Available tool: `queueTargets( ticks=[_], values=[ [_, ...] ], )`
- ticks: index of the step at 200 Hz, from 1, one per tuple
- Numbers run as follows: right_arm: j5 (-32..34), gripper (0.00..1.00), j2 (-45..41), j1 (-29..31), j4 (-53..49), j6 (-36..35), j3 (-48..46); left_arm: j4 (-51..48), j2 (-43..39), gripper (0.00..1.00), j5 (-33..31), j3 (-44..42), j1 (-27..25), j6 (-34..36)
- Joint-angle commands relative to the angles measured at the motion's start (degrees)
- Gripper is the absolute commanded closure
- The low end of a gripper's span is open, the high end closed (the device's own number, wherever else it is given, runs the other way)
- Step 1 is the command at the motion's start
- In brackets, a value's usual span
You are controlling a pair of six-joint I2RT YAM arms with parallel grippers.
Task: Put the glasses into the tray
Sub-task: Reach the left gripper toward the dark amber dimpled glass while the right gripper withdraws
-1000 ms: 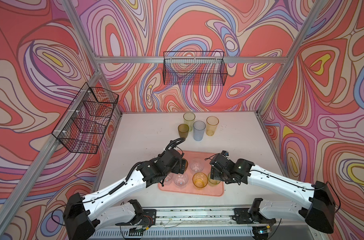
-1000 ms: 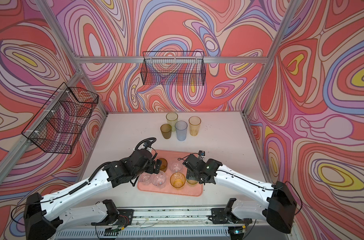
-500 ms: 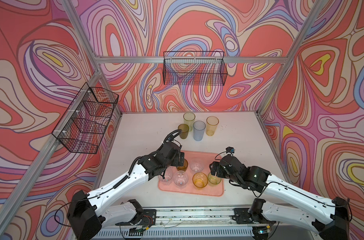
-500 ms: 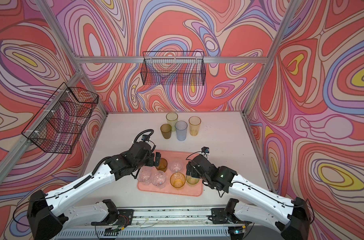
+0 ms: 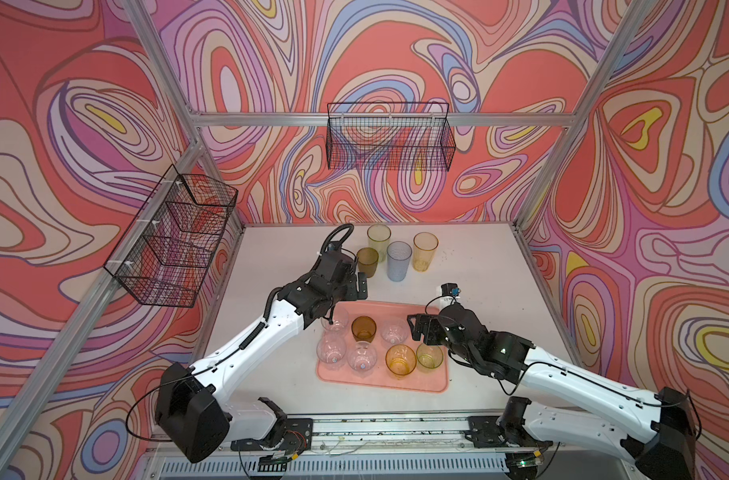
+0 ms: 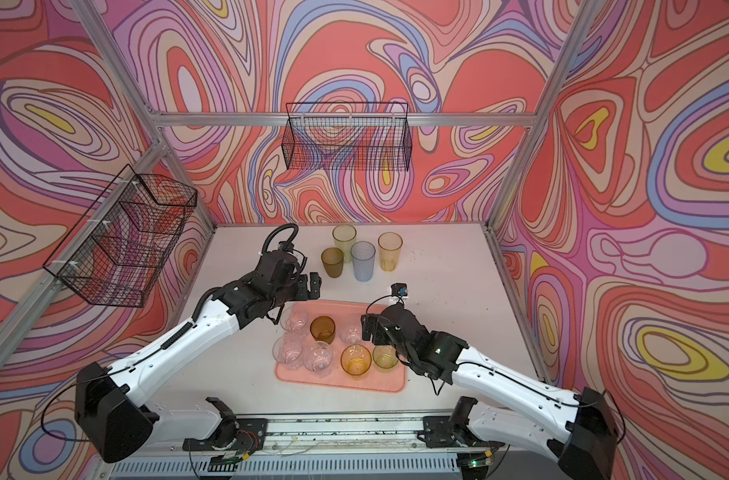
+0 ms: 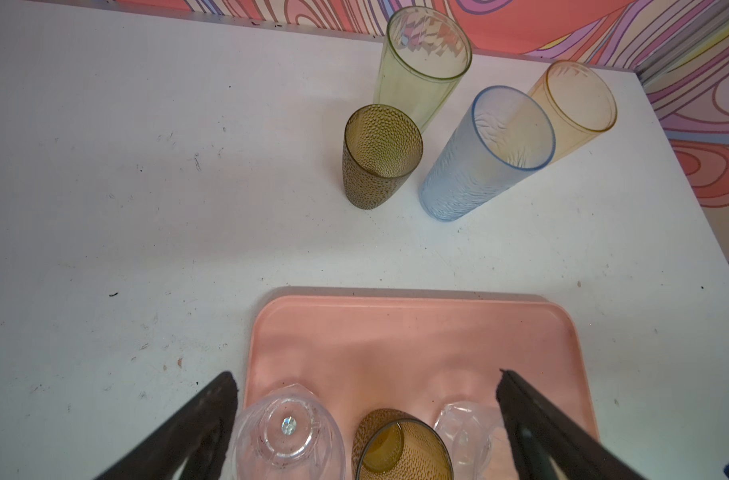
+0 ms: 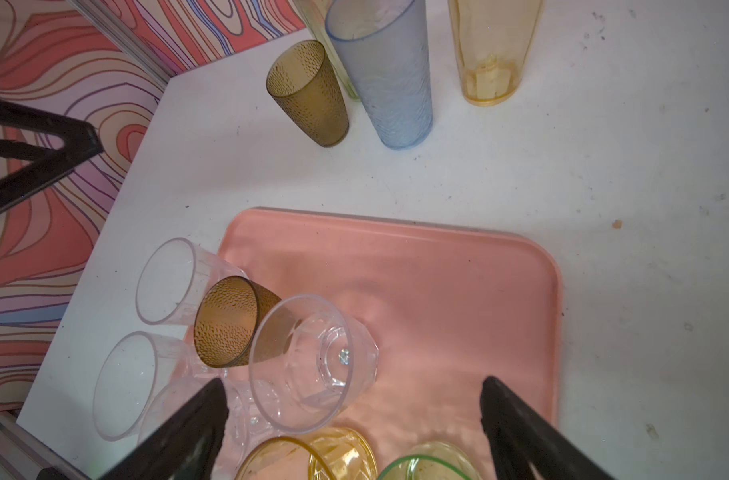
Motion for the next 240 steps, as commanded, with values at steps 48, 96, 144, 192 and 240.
queueTargets(
  ticks=[48,96,144,192,240],
  values=[
    [0.20,0.02,-2.96,0.33,5.96,-2.51,-5.32,2.32,6.47,0.00,6.32,4.37,4.08,-1.78],
    [0.79,0.02,-6.40,0.29,6.75,-1.66,-8.50,2.76,14.05,0.06,9.62,8.88,6.12,-1.31],
    [-0.61,0.02,-10.29,0.29,6.46,-0.66,-10.51,-2.54,24.96,0.21,12.70,18.72,9.88,0.42],
    [0.20,0.02,-14.44,0.35,4.25,0.67,-12.05,-2.49,31.24,0.33,14.16,23.08,11.97,0.79],
    [0.43,0.02,-14.70,0.34,3.09,1.36,-11.88,-2.58,35.60,0.35,15.29,26.20,12.30,1.06]
  ],
)
